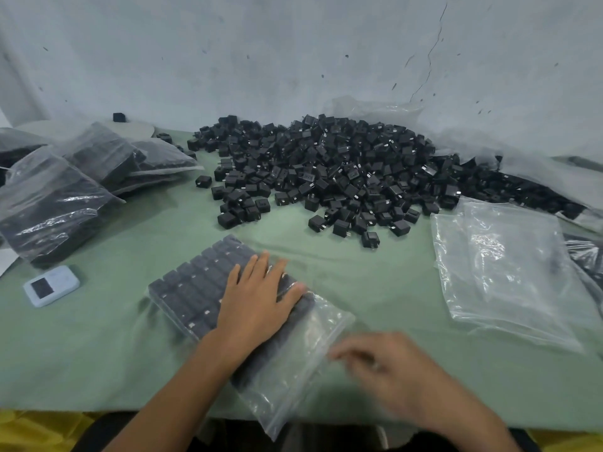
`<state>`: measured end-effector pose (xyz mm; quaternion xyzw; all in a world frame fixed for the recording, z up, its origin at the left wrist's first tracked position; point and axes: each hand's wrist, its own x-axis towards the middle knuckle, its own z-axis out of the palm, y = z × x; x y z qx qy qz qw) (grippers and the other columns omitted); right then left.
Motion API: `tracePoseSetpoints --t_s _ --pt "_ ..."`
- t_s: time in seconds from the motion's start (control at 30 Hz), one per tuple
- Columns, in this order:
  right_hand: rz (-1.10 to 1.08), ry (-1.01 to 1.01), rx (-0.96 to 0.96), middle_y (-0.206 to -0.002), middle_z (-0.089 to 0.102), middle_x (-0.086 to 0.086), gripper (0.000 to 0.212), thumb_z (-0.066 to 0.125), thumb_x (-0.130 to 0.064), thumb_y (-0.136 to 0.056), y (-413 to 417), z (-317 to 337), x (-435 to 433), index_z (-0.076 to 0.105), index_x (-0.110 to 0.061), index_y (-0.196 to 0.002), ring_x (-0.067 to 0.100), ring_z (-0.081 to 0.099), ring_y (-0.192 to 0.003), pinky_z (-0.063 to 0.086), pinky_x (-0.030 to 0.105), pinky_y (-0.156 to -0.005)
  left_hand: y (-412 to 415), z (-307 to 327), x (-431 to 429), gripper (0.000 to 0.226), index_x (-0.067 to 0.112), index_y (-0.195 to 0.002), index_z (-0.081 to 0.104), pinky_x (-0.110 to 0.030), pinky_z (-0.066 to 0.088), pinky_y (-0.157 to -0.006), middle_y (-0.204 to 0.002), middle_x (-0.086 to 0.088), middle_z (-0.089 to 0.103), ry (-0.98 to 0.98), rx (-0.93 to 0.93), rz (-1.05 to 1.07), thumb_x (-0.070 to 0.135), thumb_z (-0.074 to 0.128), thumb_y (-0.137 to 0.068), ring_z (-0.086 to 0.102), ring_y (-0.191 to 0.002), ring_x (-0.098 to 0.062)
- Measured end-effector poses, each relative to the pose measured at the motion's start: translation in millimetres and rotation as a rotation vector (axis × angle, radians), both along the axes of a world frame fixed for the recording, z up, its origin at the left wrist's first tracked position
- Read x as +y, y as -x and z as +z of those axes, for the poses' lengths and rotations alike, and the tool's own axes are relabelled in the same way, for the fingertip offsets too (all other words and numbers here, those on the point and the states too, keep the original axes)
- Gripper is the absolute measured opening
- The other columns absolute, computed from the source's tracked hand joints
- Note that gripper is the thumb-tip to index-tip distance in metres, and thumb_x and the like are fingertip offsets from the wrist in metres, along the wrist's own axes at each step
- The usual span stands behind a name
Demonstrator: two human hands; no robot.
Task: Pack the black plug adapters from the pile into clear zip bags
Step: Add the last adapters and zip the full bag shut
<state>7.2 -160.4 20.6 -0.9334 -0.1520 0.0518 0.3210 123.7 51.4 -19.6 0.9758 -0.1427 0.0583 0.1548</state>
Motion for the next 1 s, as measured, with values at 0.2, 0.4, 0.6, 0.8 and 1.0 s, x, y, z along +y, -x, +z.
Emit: tracePoseSetpoints --t_s 0.2,0.4,0.6,0.8,1.0 --pt "-0.527 0.2 -0.146 -0.117 0.067 0.004 0.023 0.054 -0.026 -0.098 -150.8 0.4 -57.6 0.063 -0.018 -0.117 0.027 0.06 -0.104 0.048 0.038 -0.09 95.1 21.0 14.8 0.026 0.035 -0.112 0.066 -0.023 0.037 -0.096 -0.111 0.026 0.059 0.45 -0.272 -0.047 0.048 0.054 -0.093 0.051 -0.103 0.006" --pt "-0.537 0.277 -0.071 -0.12 0.064 0.013 0.032 0.064 -0.031 -0.094 -195.7 -37.9 -64.4 0.052 -0.022 -0.122 0.033 0.059 -0.106 0.047 0.039 -0.085 185.6 -4.0 42.4 0.031 0.061 -0.067 0.053 -0.008 0.039 -0.064 -0.062 0.026 0.052 0.382 0.024 -0.058 0.049 0.048 -0.095 0.048 -0.062 0.009" --pt "-0.584 -0.227 -0.054 -0.104 0.066 -0.007 0.028 0.065 -0.029 -0.089 -91.8 -15.0 -54.9 0.052 -0.038 -0.112 0.017 0.064 -0.087 0.049 0.034 -0.073 210.9 -20.8 21.5 0.039 0.043 -0.098 0.061 -0.012 0.043 -0.068 -0.075 0.018 0.049 0.474 -0.064 0.096 0.066 0.069 -0.068 0.046 -0.067 0.003" --pt "-0.236 -0.477 0.193 -0.103 0.075 -0.013 0.047 0.073 0.005 -0.082 36.8 -4.7 -16.1 0.075 -0.037 -0.102 0.002 0.069 -0.091 0.051 0.011 -0.076 176.5 -23.3 5.7 0.023 0.033 -0.094 0.072 -0.021 0.046 -0.07 -0.081 0.016 0.058 0.39 -0.278 0.155 0.04 0.08 -0.074 0.059 -0.072 -0.011" --pt "-0.149 -0.373 0.122 -0.111 0.069 -0.011 0.034 0.071 -0.014 -0.089 39.4 -30.0 45.6 0.069 -0.027 -0.12 0.003 0.064 -0.104 0.049 0.025 -0.095 169.0 -16.7 3.2 0.005 0.035 -0.084 0.06 -0.022 0.044 -0.056 -0.069 0.017 0.05 0.481 -0.256 0.223 0.036 0.065 -0.084 0.051 -0.066 -0.003"
